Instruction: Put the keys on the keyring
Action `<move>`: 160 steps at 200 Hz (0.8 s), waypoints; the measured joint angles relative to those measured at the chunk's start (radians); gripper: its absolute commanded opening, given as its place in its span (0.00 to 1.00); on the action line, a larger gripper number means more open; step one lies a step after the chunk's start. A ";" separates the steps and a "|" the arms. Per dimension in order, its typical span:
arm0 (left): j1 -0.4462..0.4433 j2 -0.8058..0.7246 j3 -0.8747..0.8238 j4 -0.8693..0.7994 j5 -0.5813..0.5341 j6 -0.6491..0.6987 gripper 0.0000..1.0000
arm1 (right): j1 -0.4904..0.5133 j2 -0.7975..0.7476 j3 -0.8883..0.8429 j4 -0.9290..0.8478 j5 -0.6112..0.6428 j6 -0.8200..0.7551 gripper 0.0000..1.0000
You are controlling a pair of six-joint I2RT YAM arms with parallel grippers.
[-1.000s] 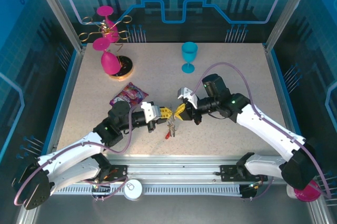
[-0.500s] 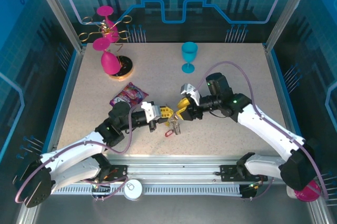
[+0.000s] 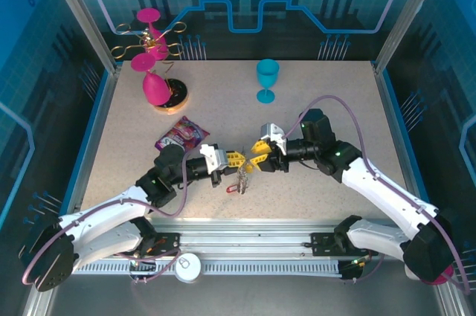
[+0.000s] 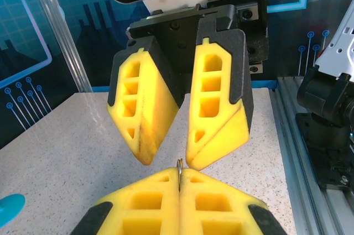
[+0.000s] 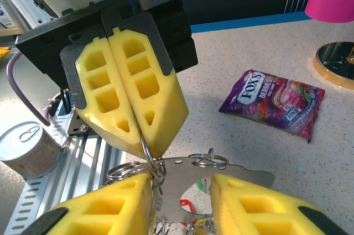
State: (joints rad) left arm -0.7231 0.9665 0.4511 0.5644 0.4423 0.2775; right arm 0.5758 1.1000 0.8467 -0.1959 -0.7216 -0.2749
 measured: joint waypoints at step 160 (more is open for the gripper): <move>0.003 0.013 -0.009 0.032 -0.057 -0.014 0.26 | 0.039 0.052 0.054 -0.046 0.042 -0.073 0.00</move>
State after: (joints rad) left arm -0.7204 0.9794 0.4419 0.5961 0.3851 0.2638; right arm 0.6151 1.1522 0.9005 -0.2420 -0.6800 -0.3481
